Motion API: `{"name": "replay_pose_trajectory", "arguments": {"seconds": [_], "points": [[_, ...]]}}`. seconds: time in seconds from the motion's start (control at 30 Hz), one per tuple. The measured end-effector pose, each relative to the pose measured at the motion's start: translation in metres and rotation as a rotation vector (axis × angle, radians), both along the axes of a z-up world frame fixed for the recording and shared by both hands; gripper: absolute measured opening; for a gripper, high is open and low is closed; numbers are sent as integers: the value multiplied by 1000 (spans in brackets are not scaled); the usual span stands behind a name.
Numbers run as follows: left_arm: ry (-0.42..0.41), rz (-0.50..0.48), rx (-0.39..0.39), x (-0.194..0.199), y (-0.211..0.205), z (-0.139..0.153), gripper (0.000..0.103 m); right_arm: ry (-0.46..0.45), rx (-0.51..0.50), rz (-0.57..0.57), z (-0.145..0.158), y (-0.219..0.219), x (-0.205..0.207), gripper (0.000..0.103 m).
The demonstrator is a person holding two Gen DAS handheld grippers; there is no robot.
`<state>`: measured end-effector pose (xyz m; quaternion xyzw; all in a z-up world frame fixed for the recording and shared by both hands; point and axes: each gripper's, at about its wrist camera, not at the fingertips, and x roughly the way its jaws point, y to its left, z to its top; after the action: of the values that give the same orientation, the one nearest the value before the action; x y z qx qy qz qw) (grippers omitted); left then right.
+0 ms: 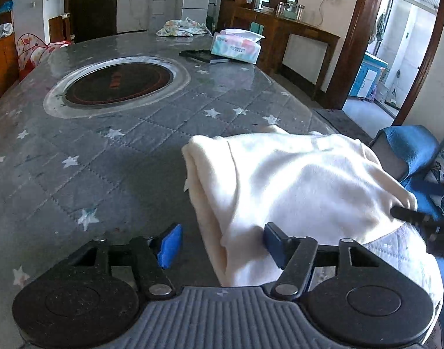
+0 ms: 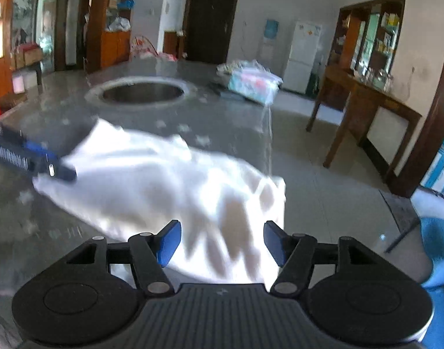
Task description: Fold clothes
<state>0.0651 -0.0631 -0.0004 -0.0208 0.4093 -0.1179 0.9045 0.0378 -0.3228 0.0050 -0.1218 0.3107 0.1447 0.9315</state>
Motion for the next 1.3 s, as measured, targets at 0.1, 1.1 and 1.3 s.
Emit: {"name": "replay_pose_trajectory", "arguments": {"seconds": [0.1,1.1,1.3], "points": [[8,12,-12,-2,3,-1,67,-19,28,30,3,15,13,66],[-76,29,33,-59,15,13,97,-7,196,-16,-10,39,-41,103],[-98,26,29,-70,21,16,99,-32,234,-36,-5,42,-47,103]]}}
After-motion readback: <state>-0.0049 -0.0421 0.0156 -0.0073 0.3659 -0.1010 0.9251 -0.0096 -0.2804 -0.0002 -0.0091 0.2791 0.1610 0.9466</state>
